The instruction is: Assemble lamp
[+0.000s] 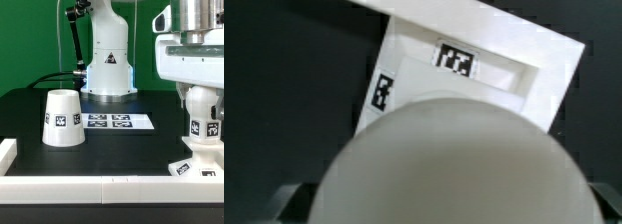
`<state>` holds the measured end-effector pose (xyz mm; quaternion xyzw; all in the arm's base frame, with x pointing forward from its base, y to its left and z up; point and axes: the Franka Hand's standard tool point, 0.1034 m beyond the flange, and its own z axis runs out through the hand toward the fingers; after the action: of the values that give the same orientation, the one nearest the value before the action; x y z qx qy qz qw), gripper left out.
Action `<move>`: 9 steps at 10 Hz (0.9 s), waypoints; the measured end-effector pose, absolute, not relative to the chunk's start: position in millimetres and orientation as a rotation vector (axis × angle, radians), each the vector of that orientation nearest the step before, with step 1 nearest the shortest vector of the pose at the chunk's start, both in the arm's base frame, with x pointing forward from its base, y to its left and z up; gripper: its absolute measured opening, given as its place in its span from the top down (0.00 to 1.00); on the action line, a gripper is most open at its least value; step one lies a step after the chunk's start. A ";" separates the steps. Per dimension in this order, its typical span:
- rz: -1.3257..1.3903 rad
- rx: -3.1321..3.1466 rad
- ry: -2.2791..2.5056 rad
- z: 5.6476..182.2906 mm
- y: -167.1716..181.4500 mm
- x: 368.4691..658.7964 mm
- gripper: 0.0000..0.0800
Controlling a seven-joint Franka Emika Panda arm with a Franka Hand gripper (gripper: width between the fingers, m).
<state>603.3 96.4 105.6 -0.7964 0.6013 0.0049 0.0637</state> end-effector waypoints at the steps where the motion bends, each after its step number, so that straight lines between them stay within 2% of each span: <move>1: 0.026 -2.359 1.866 105.6 96.4 603.3 0.27; 3: 0.027 -2.357 1.868 105.2 98.1 603.0 0.27; 4: 0.022 -2.415 1.796 105.2 98.0 602.9 0.15; 9: -0.019 -2.827 1.031 107.8 96.8 604.4 0.13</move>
Offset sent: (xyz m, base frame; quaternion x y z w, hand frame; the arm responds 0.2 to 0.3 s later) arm 0.0000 0.0000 0.0000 0.0000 0.0000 -0.0650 0.9979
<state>604.4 96.8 107.8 -0.9374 0.3418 -0.0063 0.0662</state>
